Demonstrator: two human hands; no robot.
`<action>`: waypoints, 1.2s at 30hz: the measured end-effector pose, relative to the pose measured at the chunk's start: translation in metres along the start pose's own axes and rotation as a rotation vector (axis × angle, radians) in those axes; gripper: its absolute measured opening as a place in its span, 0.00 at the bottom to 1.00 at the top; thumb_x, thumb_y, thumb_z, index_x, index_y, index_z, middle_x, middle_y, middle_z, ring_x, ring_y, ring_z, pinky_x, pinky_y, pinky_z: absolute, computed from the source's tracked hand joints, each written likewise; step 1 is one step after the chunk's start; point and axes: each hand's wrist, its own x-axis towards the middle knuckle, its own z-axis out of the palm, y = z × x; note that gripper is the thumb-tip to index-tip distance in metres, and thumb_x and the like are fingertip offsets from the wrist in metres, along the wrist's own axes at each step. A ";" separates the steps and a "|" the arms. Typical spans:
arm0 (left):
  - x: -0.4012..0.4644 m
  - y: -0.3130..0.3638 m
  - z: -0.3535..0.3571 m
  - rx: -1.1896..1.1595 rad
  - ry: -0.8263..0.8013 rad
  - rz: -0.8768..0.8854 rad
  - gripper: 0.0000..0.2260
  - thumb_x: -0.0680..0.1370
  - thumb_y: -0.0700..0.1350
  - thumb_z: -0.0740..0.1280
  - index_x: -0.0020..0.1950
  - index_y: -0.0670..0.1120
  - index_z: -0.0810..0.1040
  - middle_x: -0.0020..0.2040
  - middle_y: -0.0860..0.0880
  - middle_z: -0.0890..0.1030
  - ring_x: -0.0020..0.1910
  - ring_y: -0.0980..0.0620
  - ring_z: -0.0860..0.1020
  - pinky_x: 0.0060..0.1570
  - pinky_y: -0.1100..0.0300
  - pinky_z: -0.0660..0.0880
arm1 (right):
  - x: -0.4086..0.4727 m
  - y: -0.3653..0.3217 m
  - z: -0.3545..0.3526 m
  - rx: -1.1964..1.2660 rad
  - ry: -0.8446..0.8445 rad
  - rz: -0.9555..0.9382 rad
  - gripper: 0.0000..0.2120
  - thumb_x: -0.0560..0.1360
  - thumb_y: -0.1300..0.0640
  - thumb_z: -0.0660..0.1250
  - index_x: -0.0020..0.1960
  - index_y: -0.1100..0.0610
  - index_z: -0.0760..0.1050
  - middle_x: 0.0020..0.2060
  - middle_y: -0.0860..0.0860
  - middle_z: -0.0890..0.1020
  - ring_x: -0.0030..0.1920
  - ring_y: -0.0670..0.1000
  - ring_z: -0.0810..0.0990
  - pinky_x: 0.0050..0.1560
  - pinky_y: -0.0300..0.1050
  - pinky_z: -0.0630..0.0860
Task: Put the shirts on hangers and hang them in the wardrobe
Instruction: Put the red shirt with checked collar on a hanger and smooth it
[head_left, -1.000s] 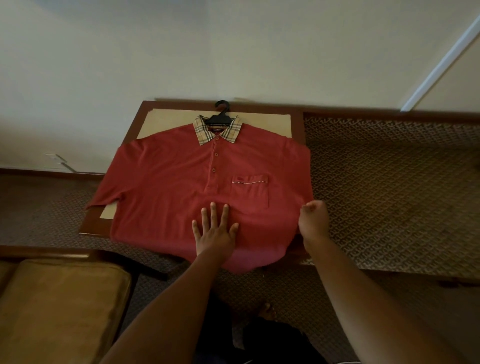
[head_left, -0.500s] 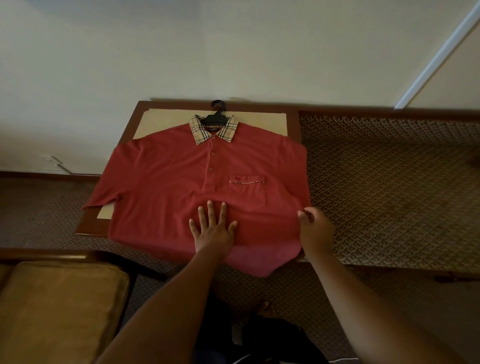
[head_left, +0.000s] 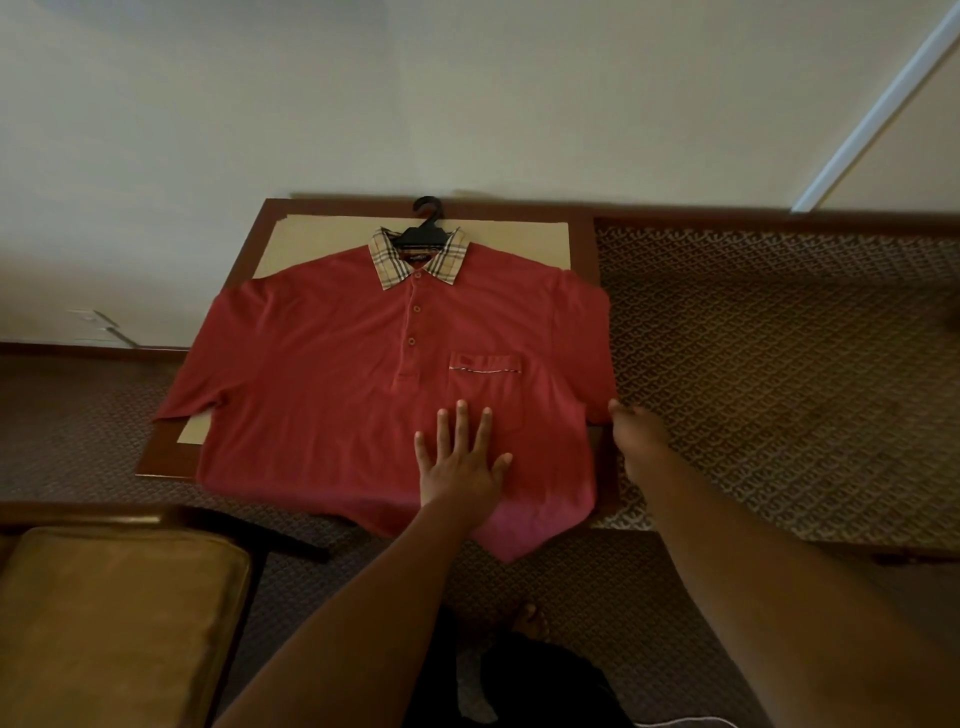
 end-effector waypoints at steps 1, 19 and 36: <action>0.000 0.000 0.001 0.004 -0.005 -0.004 0.30 0.80 0.64 0.43 0.76 0.56 0.32 0.77 0.49 0.33 0.75 0.45 0.32 0.71 0.40 0.34 | 0.006 -0.004 -0.002 -0.038 0.008 -0.034 0.10 0.79 0.55 0.63 0.54 0.61 0.76 0.57 0.61 0.79 0.52 0.56 0.77 0.51 0.47 0.73; -0.006 -0.068 -0.008 -0.078 0.113 -0.059 0.28 0.80 0.61 0.38 0.78 0.52 0.41 0.79 0.48 0.39 0.77 0.49 0.38 0.74 0.53 0.38 | -0.079 0.041 0.079 -1.102 -0.021 -0.935 0.31 0.79 0.40 0.46 0.74 0.57 0.63 0.74 0.58 0.64 0.74 0.60 0.63 0.69 0.62 0.62; -0.006 -0.214 -0.022 0.014 0.163 -0.015 0.30 0.74 0.62 0.29 0.75 0.54 0.36 0.78 0.52 0.39 0.73 0.54 0.33 0.72 0.51 0.33 | -0.157 0.011 0.247 -1.168 -0.106 -0.874 0.32 0.78 0.40 0.49 0.72 0.59 0.67 0.72 0.58 0.68 0.72 0.58 0.67 0.67 0.62 0.65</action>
